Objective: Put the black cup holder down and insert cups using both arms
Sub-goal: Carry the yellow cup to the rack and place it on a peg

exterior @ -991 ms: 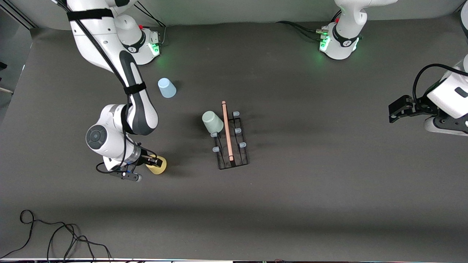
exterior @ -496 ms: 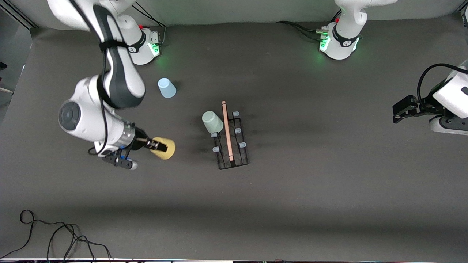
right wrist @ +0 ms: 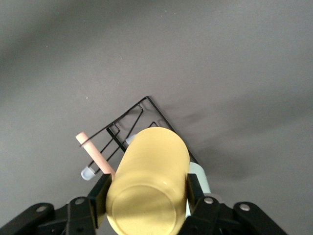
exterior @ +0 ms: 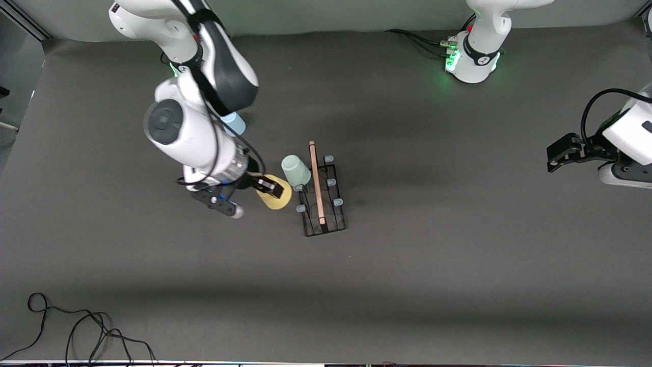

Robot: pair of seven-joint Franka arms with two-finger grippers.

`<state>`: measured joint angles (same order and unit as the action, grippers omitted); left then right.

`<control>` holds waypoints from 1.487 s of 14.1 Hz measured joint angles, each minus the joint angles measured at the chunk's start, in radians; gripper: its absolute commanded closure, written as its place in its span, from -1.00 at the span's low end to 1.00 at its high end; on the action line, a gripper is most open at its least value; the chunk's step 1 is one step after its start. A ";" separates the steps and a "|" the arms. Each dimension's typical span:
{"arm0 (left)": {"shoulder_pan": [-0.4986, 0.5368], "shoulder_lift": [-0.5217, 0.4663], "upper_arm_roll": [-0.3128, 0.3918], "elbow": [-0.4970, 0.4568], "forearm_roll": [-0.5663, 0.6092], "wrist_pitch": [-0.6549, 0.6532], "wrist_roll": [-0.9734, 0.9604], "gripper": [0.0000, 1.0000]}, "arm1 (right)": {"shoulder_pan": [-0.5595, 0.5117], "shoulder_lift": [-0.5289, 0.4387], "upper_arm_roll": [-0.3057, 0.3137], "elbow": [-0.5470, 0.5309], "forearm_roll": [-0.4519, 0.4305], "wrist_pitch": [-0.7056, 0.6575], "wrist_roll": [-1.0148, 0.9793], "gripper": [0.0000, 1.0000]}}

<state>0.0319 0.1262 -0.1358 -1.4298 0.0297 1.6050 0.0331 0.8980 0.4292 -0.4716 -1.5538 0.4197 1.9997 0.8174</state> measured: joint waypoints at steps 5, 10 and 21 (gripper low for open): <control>0.000 0.000 0.000 0.000 0.000 0.001 0.000 -0.97 | 0.015 0.145 0.003 0.100 0.000 0.065 0.072 1.00; 0.000 0.000 0.000 0.000 0.000 0.002 0.000 -0.97 | 0.027 0.198 0.016 0.115 0.001 0.124 0.104 0.09; -0.003 0.005 -0.002 -0.001 0.000 0.019 0.000 -0.98 | 0.000 0.138 -0.026 0.157 -0.001 -0.056 0.028 -0.99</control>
<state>0.0287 0.1313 -0.1375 -1.4308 0.0300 1.6244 0.0331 0.8983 0.5671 -0.4976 -1.3966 0.4187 1.9435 0.8454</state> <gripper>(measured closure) 0.009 0.000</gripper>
